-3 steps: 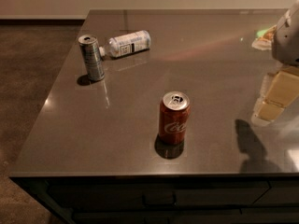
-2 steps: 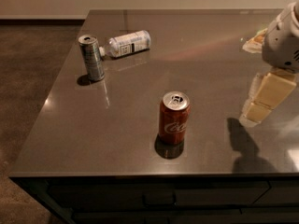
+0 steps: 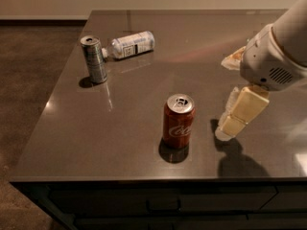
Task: Pick coke can
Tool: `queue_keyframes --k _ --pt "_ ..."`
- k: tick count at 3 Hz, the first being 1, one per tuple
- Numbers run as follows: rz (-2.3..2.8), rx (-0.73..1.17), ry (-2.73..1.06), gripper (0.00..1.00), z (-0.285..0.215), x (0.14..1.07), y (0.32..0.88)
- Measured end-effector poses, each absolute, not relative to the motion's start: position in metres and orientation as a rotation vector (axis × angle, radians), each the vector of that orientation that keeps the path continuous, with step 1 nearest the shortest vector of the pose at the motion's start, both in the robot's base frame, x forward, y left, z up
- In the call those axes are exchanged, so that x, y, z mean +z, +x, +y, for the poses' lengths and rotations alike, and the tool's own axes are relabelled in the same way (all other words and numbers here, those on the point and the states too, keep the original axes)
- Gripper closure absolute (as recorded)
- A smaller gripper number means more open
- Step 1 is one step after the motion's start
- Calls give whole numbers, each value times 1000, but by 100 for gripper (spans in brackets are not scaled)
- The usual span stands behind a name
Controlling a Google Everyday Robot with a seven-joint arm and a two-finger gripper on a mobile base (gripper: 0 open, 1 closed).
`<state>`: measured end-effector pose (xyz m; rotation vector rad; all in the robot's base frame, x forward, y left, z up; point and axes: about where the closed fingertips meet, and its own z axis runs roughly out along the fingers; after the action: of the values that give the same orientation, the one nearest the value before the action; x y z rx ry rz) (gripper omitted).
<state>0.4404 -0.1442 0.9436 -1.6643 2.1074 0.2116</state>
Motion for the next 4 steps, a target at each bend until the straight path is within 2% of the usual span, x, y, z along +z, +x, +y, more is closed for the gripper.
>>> queue_keyframes --k 3,4 --pt "1953 451 -1623 0 -70 911 435" --pt "1938 465 -1619 16 -64 905 438"
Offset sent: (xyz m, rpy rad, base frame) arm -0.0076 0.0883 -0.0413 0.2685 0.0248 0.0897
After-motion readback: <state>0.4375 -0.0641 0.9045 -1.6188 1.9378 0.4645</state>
